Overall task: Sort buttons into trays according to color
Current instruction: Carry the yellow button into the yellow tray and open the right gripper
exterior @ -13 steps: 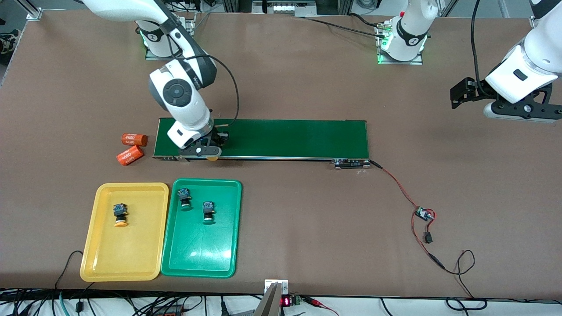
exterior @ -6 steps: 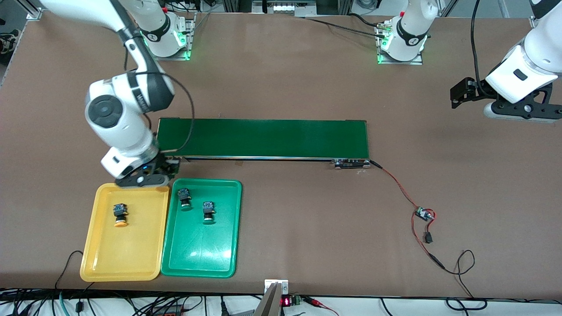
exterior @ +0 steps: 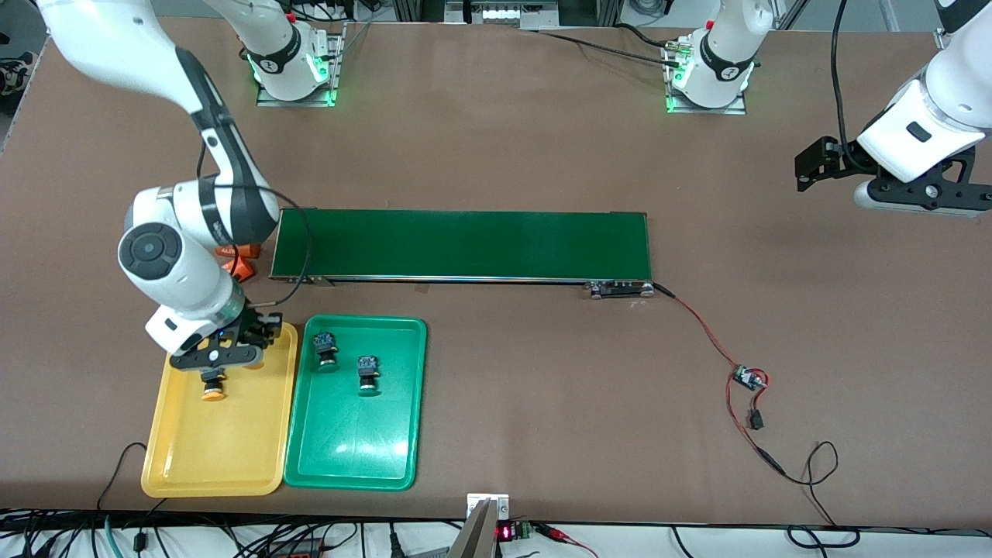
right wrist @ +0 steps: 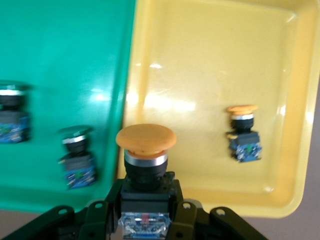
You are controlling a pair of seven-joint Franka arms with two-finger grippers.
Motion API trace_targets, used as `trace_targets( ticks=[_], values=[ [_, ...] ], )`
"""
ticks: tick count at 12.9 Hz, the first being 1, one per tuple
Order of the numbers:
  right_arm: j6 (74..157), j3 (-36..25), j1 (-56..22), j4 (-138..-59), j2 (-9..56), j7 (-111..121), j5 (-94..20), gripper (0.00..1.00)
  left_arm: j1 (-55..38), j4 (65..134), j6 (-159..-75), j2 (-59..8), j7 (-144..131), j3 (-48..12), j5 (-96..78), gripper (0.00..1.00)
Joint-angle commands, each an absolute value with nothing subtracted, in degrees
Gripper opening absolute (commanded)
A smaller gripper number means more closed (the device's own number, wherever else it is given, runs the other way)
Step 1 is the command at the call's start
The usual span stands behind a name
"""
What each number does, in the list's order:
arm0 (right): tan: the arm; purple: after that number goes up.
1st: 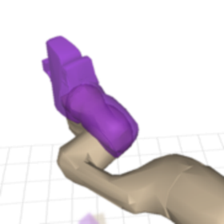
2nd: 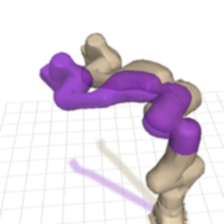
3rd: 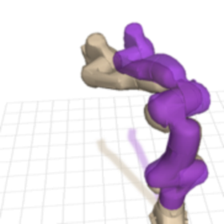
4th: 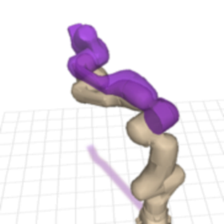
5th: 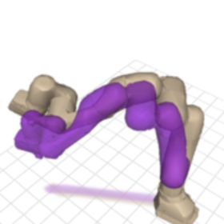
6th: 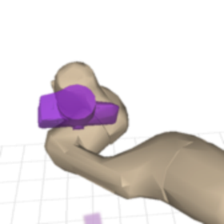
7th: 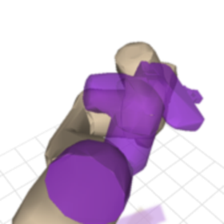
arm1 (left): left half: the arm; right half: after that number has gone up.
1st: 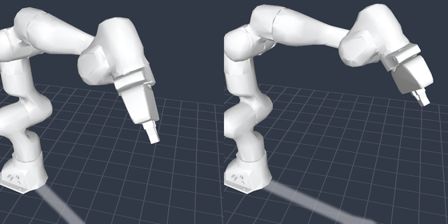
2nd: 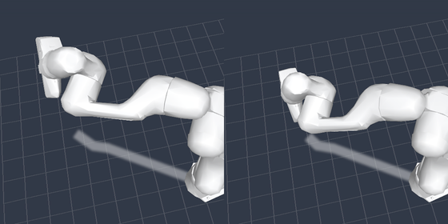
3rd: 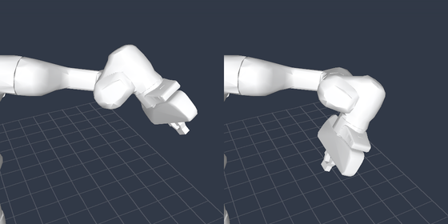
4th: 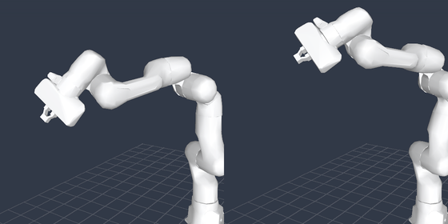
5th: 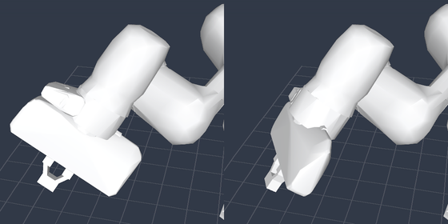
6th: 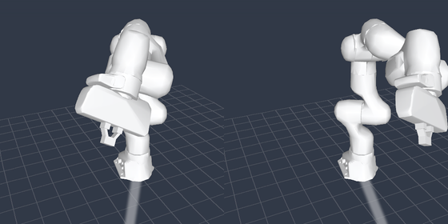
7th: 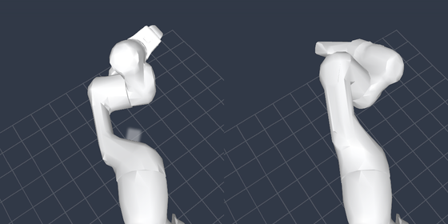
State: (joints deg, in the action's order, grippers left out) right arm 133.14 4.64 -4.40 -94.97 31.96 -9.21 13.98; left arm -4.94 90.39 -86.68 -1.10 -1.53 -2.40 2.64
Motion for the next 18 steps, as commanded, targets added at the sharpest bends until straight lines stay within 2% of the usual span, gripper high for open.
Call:
trace_targets(
  ticks=[1,4,7,8,9,10,11,12,15,18],
  values=[
    [137.9,2.6,-4.9,-92.4,36.5,-8.7,18.1,0.1,-4.8,89.5,-85.4,-0.8,-1.8,-2.6,3.8,1.0],
    [145.0,0.2,-5.0,-92.4,40.6,-8.6,19.4,0.13,-4.8,89.4,-85.4,-0.9,-1.8,-2.8,3.8,1.0],
    [148.0,-1.5,-4.4,-92.5,42.5,-8.5,22.0,0.13,-4.8,89.4,-85.4,-0.8,-1.6,-2.4,3.8,1.0],
    [149.3,-1.5,-4.3,-92.8,42.9,-8.6,22.0,0.18,-4.7,89.4,-85.3,-0.8,-1.7,-2.4,3.8,1.0],
    [149.5,-1.5,-4.3,-92.7,43.2,-8.6,22.0,0.45,-4.7,89.3,-85.3,-0.8,-1.7,-2.3,3.8,1.0],
    [149.6,-1.5,-4.3,-92.9,43.2,-9.1,21.8,0.84,-4.7,89.4,-85.3,-0.8,-1.7,-2.2,3.8,1.0],
    [149.6,-1.5,-4.2,-93.0,43.2,-9.2,21.5,0.94,-4.7,89.4,-85.3,-0.8,-1.7,-2.4,3.8,1.0],
    [149.6,-1.5,-4.0,-93.0,42.8,-9.1,21.4,1.0,-4.8,89.3,-85.3,-0.8,-1.8,-2.5,3.8,1.0],
    [147.8,-1.4,-4.2,-93.7,39.9,-9.1,21.2,1.0,-4.8,89.3,-85.3,-0.8,-1.7,-2.5,3.8,1.0],
    [138.9,-0.4,-4.4,-93.7,35.5,-9.1,18.1,1.0,-4.8,89.3,-85.3,-0.8,-1.8,-2.6,3.8,1.0]
  ],
)
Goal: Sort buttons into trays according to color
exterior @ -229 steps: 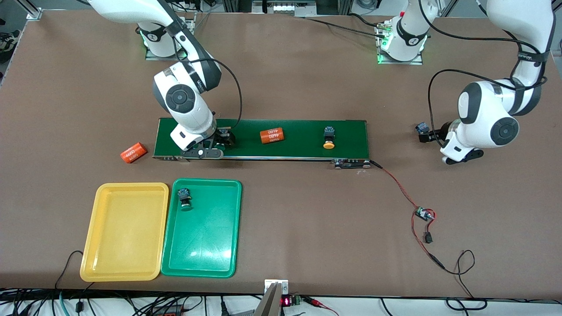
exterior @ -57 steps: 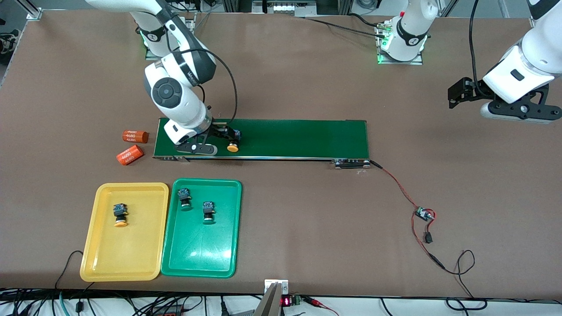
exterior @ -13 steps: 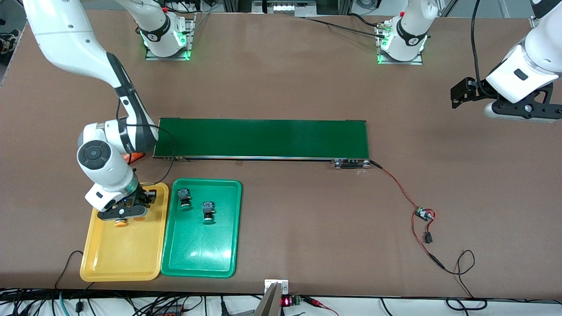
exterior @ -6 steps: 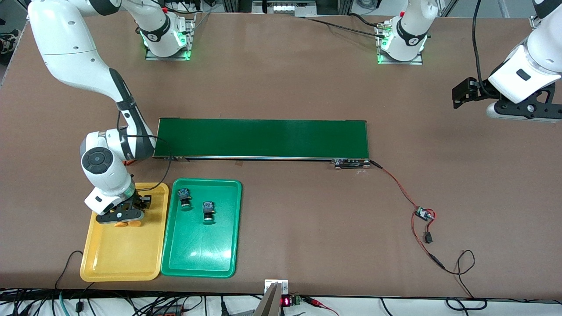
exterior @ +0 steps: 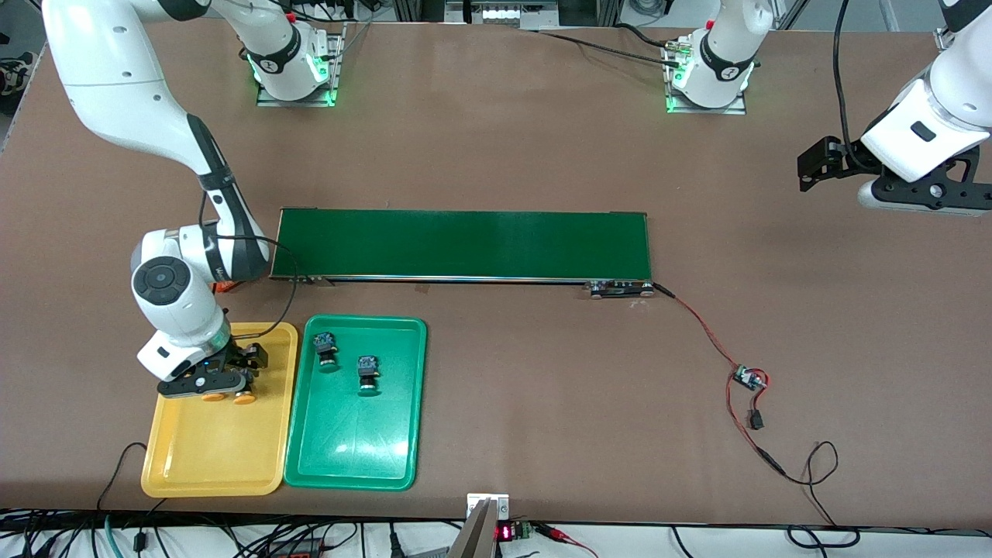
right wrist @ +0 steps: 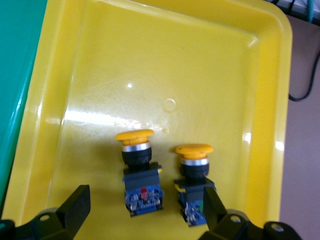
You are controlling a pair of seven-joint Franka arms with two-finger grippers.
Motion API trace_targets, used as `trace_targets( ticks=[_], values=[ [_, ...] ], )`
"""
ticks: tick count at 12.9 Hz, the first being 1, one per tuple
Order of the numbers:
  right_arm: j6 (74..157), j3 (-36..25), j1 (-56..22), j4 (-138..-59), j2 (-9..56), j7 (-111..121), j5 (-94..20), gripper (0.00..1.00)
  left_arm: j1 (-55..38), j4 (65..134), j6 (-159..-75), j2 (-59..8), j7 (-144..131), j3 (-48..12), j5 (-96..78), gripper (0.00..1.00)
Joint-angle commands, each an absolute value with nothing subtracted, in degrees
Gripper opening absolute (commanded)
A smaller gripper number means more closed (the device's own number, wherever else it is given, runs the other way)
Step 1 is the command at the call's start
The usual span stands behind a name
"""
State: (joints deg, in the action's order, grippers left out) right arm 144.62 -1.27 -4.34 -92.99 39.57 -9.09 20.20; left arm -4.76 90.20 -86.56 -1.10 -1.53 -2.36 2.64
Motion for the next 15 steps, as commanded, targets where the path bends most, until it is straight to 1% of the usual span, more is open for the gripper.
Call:
trace_targets(
  ticks=[1,4,8,10,13,15],
  values=[
    [134.9,0.6,-4.1,-93.7,33.3,-9.1,16.2,1.0,-4.8,89.3,-85.3,-0.8,-1.8,-2.7,3.8,1.0],
    [123.1,2.4,-3.7,-93.5,26.6,-9.1,11.9,1.0,-4.8,89.3,-85.3,-0.8,-1.8,-2.8,3.8,1.0],
    [108.4,3.7,-2.4,-94.0,16.3,-8.8,9.9,1.0,-4.8,89.3,-85.3,-0.8,-1.8,-2.8,3.8,1.0],
    [102.3,5.2,-0.9,-94.2,11.6,-8.9,9.8,1.0,-4.8,89.3,-85.3,-0.9,-1.8,-2.8,3.8,1.0],
    [95.9,7.6,1.7,-94.1,6.8,-8.6,9.6,1.0,-4.8,89.3,-85.3,-0.9,-1.8,-2.8,3.8,1.0],
    [94.8,7.6,2.9,-94.5,4.4,-8.5,7.0,1.0,-4.8,89.3,-85.3,-0.9,-1.8,-2.9,3.8,1.0]
  ],
)
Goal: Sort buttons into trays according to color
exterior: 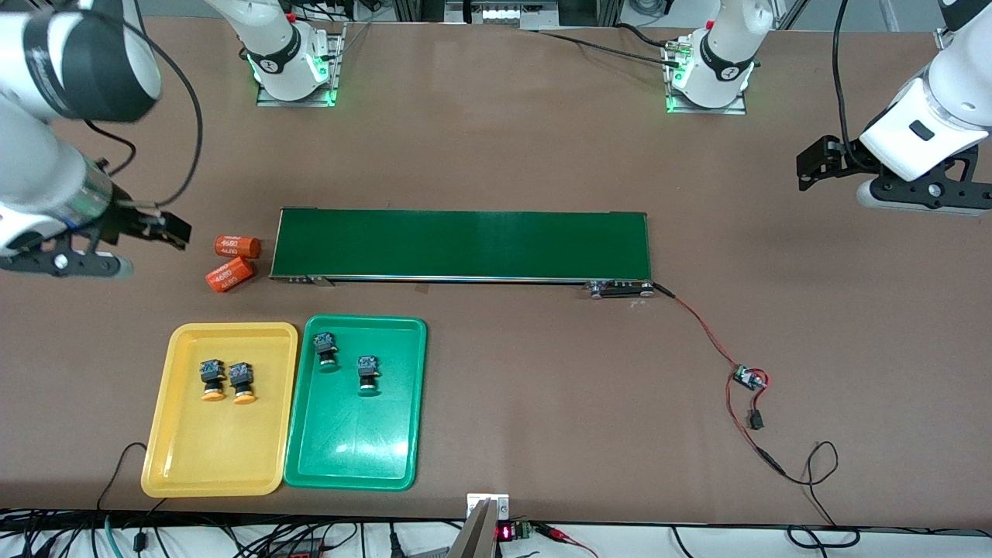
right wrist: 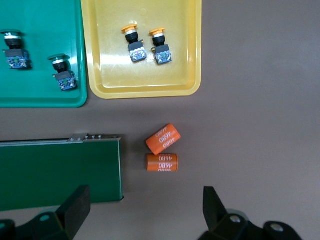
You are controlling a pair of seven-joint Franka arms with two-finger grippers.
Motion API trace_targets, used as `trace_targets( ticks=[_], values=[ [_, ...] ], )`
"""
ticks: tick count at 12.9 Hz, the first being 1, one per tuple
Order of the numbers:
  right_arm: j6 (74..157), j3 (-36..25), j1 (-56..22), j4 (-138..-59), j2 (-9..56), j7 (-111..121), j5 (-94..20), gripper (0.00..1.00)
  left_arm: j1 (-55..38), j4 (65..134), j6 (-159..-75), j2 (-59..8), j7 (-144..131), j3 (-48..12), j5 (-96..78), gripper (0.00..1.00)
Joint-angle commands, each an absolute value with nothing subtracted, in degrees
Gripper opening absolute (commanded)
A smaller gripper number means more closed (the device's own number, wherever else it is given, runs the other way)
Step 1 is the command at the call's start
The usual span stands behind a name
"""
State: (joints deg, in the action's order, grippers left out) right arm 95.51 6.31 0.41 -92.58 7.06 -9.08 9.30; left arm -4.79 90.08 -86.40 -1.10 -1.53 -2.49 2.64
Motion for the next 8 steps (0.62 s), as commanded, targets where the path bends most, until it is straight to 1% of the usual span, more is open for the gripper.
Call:
trace_targets(
  ticks=[1,5,8],
  values=[
    [95.1,8.3,3.4,-94.7,3.9,-8.5,7.1,1.0,-4.8,89.3,-85.3,-0.8,-1.8,-2.8,3.8,1.0],
    [91.1,10.0,4.1,-93.5,3.0,-8.6,6.8,1.0,-4.8,89.2,-85.2,-0.9,-1.8,-2.9,3.8,1.0],
    [91.0,9.9,4.2,-93.2,3.0,-9.6,2.8,1.0,-4.8,88.7,-85.3,-1.0,-1.8,-2.7,3.8,1.0]
  ],
)
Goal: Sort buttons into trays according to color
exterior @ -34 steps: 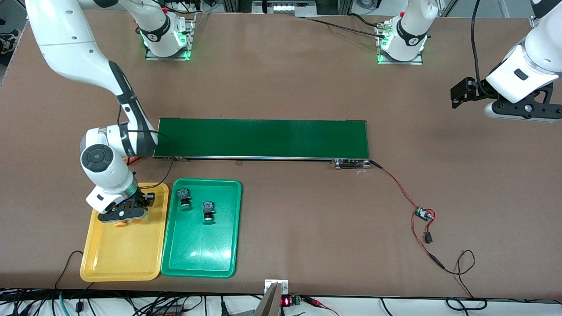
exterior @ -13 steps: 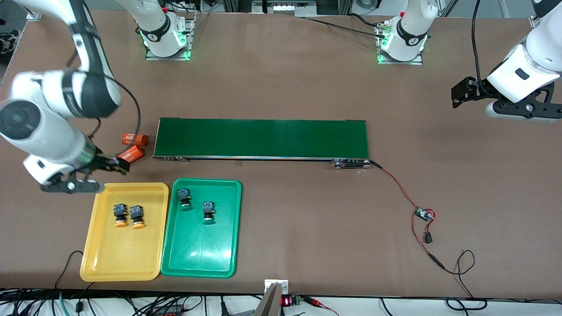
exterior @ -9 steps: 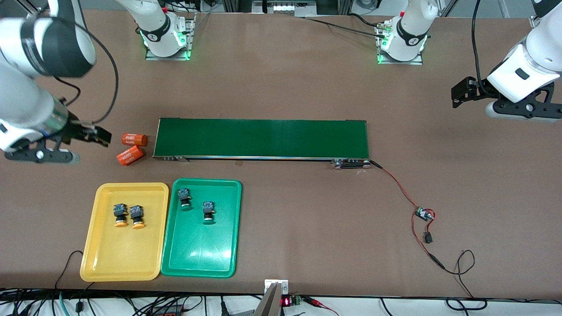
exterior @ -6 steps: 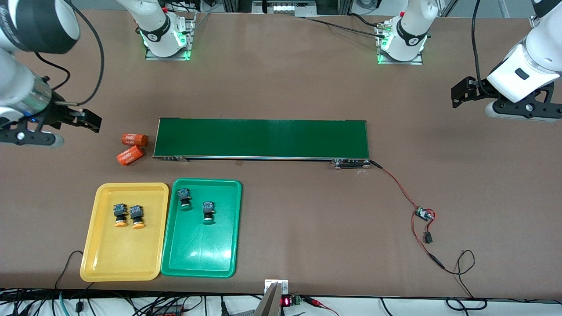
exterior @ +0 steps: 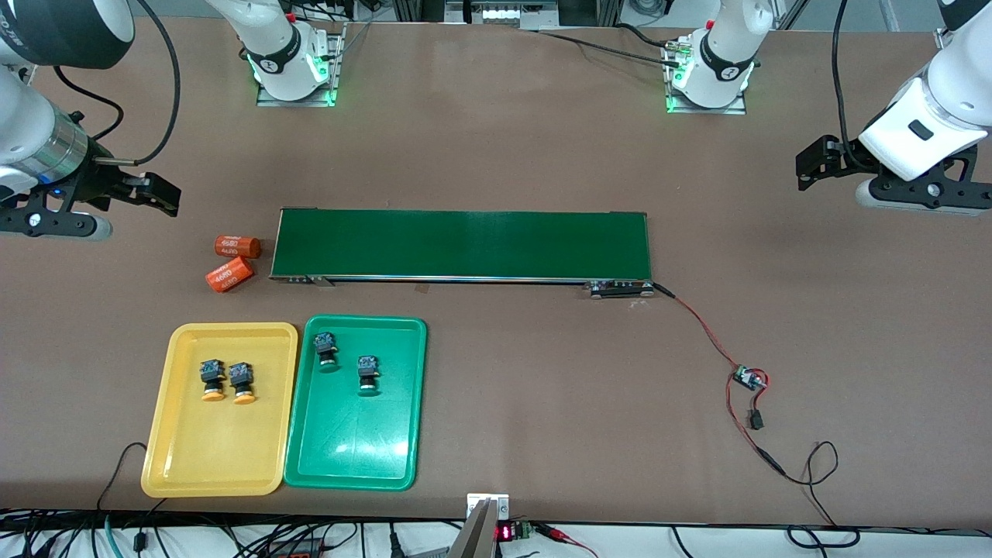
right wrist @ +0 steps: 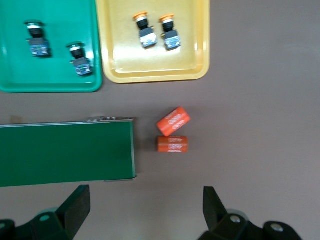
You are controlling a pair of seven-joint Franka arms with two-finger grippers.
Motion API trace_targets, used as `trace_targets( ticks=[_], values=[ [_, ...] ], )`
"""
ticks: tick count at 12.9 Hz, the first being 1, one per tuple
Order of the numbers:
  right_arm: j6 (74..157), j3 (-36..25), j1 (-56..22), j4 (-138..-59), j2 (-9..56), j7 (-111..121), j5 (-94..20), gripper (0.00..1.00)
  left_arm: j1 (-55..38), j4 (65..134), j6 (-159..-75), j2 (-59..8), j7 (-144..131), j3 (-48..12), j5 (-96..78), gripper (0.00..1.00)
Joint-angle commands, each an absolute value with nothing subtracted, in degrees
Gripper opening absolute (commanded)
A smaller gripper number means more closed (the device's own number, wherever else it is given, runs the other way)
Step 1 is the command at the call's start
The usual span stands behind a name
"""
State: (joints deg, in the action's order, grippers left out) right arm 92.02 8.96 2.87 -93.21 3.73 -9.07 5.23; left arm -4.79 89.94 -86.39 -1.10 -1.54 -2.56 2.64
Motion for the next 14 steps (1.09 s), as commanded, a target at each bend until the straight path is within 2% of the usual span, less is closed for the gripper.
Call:
trace_targets(
  ticks=[1,5,9,14],
  values=[
    [91.0,9.8,4.2,-93.2,3.0,-9.5,2.7,1.0,-4.8,88.7,-85.2,-1.0,-1.7,-2.7,3.8,1.0],
    [91.0,9.4,4.3,-91.4,3.0,-8.1,3.3,1.0,-5.0,88.7,-85.2,-1.0,-1.9,-2.9,3.8,1.0],
    [91.1,6.3,5.4,-91.3,3.4,-1.5,3.0,1.0,-4.8,88.7,-84.7,-1.0,-1.8,-2.6,3.8,1.0],
    [90.7,6.2,5.7,-90.8,4.2,-0.9,3.3,1.0,-4.8,88.7,-84.7,-1.0,-1.8,-2.5,3.8,1.0]
  ],
)
